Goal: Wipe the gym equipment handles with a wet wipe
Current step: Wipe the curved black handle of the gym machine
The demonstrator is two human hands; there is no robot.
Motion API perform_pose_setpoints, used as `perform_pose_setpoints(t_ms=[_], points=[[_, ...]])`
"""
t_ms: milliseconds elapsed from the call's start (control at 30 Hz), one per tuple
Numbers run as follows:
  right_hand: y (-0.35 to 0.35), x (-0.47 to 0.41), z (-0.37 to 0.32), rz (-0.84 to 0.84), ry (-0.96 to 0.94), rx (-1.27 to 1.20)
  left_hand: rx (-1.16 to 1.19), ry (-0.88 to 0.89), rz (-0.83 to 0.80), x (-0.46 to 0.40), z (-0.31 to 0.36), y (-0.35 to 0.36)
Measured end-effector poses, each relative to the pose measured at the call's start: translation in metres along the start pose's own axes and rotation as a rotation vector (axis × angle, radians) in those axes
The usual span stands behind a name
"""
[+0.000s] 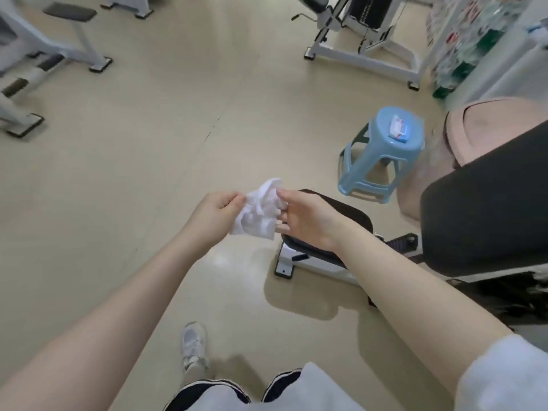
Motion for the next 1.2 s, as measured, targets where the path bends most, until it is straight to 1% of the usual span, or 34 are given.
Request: perform_pose_setpoints(t_ms=[67, 133, 233, 367, 433, 533, 600, 667, 767, 867, 967, 1067, 1200], points=[[0.037, -0.042, -0.008, 0.024, -0.021, 0.119, 0.036, -0.041, 0.021, -0.033, -0.019, -0.045], [0.056, -0.084, -0.021, 0.149, -0.057, 0.204, 0.095, -0.064, 0.027, -0.066, -0.028, -0.08], [0.063, -0.126, -0.046, 0.333, -0.079, 0.216, 0.082, -0.064, -0.012, -0.114, -0.029, -0.105], [0.048, -0.171, -0.089, 0.449, -0.106, 0.21, 0.162, -0.046, -0.12, -0.181, -0.01, -0.105], [0.037, -0.199, -0.117, 0.474, -0.131, 0.231, 0.112, 0.004, -0.185, -0.218, 0.006, -0.098], [0.012, -0.25, -0.152, 0.525, -0.135, 0.212, 0.048, 0.029, -0.298, -0.283, 0.018, -0.078], [-0.008, -0.292, -0.174, 0.521, -0.129, 0.194, 0.05, 0.031, -0.34, -0.335, 0.023, -0.066], [-0.027, -0.335, -0.205, 0.47, -0.143, 0.159, 0.105, 0.017, -0.398, -0.395, 0.03, -0.053], [-0.06, -0.391, -0.271, 0.39, -0.171, 0.055, 0.174, -0.02, -0.465, -0.488, 0.052, -0.04], [-0.098, -0.44, -0.341, 0.371, -0.171, 0.007, 0.221, -0.043, -0.473, -0.583, 0.083, -0.033], [-0.137, -0.488, -0.397, 0.405, -0.142, -0.027, 0.382, -0.104, -0.446, -0.67, 0.116, -0.027], [-0.178, -0.543, -0.439, 0.489, -0.102, 0.051, 0.428, -0.116, -0.437, -0.748, 0.146, -0.012], [-0.232, -0.634, -0.502, 0.527, -0.104, 0.247, 0.325, -0.055, -0.392, -0.865, 0.178, 0.023]])
Point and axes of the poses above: each hand's wrist, its own x-axis away from the middle knuckle, its own y-axis out of the palm, z = x × y, the point moved 9 cm from there along -x, towards the middle knuckle, and after that the axes turned 11 degrees about z, right-handed, at the moved point
